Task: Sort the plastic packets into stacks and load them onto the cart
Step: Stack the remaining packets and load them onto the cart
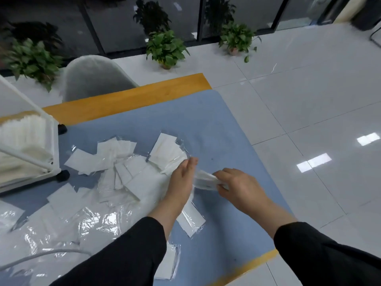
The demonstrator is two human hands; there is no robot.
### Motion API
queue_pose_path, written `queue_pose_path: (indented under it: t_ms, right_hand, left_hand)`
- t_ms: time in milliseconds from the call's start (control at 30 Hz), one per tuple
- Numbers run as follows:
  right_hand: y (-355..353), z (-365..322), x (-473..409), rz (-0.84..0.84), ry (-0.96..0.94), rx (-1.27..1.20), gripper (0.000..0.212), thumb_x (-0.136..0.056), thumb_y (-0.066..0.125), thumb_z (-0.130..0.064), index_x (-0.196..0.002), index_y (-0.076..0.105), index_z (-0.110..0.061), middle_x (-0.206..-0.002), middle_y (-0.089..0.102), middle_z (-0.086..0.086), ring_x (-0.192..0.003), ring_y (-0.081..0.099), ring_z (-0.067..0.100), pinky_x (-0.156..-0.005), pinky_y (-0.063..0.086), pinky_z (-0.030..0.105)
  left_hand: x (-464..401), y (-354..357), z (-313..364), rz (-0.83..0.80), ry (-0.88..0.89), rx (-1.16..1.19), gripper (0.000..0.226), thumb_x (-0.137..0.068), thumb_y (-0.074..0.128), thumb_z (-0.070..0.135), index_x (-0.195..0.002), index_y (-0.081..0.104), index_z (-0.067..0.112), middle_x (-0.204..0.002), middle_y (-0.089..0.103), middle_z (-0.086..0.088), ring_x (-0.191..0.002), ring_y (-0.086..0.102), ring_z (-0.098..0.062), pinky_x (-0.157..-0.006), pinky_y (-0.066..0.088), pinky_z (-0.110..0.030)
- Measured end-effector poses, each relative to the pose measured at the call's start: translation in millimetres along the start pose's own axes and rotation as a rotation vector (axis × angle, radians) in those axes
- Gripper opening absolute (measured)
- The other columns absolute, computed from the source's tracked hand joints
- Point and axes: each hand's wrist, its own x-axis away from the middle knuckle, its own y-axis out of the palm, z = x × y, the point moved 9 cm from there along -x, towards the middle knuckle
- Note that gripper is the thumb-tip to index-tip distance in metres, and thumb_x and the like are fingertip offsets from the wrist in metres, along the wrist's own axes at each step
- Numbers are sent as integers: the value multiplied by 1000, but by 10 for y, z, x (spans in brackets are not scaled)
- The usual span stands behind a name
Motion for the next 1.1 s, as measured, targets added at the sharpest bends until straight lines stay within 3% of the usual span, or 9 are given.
queue_pose_path:
  t_ms: [67,200,333,467,533,700,867,1000,1100]
  right_hand:
    - [191,55,-66,-6,-30,72,32,-89,56,-27,-120,60,-33,-102,62,-9,-99,58,22,-69,50,35]
    - [354,294,-32,114,6,112,39,-82,68,-36,-120,62,-30,-100,65,-7,-90,62,25,-71,46,37]
    - [337,487,160,232,58,34,51,-82,76,-42,-127,60,-27,-113,63,-7,-96,58,22,-76,47,36]
    - [402,561,233,225,75,-301,59,-81,81,-24,-133,54,-20,-125,53,-6,-110,53,11,-93,40,18]
    - [411,641,251,212,144,-439,54,-82,78,-20,-129,53,-24,-123,49,-13,-111,51,-1,-93,37,9]
    - [441,724,268,178,257,-518,24,-89,73,-15,-109,63,-24,-101,58,-17,-96,53,-6,-79,38,9]
    - [261,493,157,247,454,-937,20,-90,70,-8,-100,63,-24,-88,67,-7,-66,57,0,-58,41,12]
    - [291,-98,-23,171,421,-1205,22,-89,73,-11,-101,63,-27,-92,70,-9,-82,64,10,-72,49,26]
    - [357,-276,-63,211,459,-1218,13,-89,75,-23,-98,65,-25,-91,70,-6,-85,66,17,-78,52,31]
  left_hand:
    - [-115,114,-176,3,9,-137,32,-102,53,44,-112,70,19,-104,68,13,-97,61,-1,-78,43,-7]
    - [-285,44,-424,154,47,-212,17,-95,64,42,-87,71,29,-86,70,17,-87,63,-10,-81,48,-26]
    - [-294,253,-403,73,64,-157,26,-91,63,46,-89,73,23,-89,72,7,-81,61,-3,-75,45,-12]
    - [-258,496,-373,56,90,-161,14,-97,67,18,-87,67,8,-77,65,3,-63,54,7,-67,43,-8]
    - [-281,527,-390,48,83,-158,9,-100,63,16,-93,65,11,-82,65,6,-67,55,8,-69,42,-9]
    - [-237,584,-405,-74,58,-226,18,-104,56,25,-104,67,12,-92,67,7,-82,57,-1,-78,44,-18]
    - [-228,82,-127,65,32,12,43,-98,66,36,-136,52,23,-124,66,4,-111,63,0,-95,48,-17]
    - [-24,-66,-97,-84,-138,219,29,-99,64,28,-121,67,8,-115,75,-14,-110,71,-28,-106,50,-48]
    - [29,-363,-101,17,-206,367,27,-98,65,19,-120,69,4,-117,73,-19,-112,70,-36,-107,48,-57]
